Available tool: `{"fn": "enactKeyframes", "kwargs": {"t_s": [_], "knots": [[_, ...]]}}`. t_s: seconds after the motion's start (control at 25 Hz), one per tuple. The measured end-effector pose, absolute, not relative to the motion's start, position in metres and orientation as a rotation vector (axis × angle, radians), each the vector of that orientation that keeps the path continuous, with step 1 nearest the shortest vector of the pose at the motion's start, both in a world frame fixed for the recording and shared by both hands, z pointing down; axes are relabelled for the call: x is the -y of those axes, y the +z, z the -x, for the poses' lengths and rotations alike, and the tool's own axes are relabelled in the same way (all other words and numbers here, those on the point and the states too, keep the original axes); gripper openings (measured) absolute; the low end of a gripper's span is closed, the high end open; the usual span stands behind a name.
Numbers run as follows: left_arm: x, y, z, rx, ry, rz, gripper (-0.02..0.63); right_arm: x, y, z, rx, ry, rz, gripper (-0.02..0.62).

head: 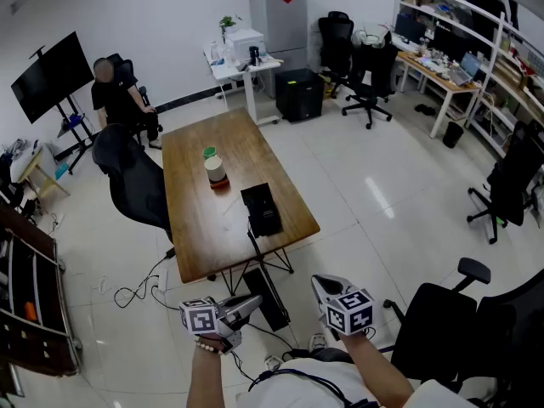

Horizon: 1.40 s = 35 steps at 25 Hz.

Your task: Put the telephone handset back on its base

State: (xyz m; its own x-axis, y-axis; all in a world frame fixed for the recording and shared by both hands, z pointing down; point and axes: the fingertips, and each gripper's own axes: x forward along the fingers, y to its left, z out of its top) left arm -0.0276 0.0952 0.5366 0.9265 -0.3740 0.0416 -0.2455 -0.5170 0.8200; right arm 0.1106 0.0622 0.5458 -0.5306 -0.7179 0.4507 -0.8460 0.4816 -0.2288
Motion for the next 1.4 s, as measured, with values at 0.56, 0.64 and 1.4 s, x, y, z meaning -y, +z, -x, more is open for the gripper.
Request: {"fn": "enactKeyframes", "kwargs": {"t_s": [0.56, 0.64, 1.4], "knots": [[-0.096, 0.538, 0.034, 0.418, -0.163, -2.155, 0.071, -0.064, 0.545, -0.105, 2.426, 0.616, -1.343, 0.0], [-0.096, 0.538, 0.036, 0.418, -0.166, -2.15, 0.071, -0.065, 0.545, -0.103, 2.424, 0.615, -1.347, 0.0], [-0.068, 0.54, 0.061, 0.372, -0.113, -2.169, 0.071, -0.058, 0.554, -0.073, 2.406, 0.654, -1.404, 0.0]]}}
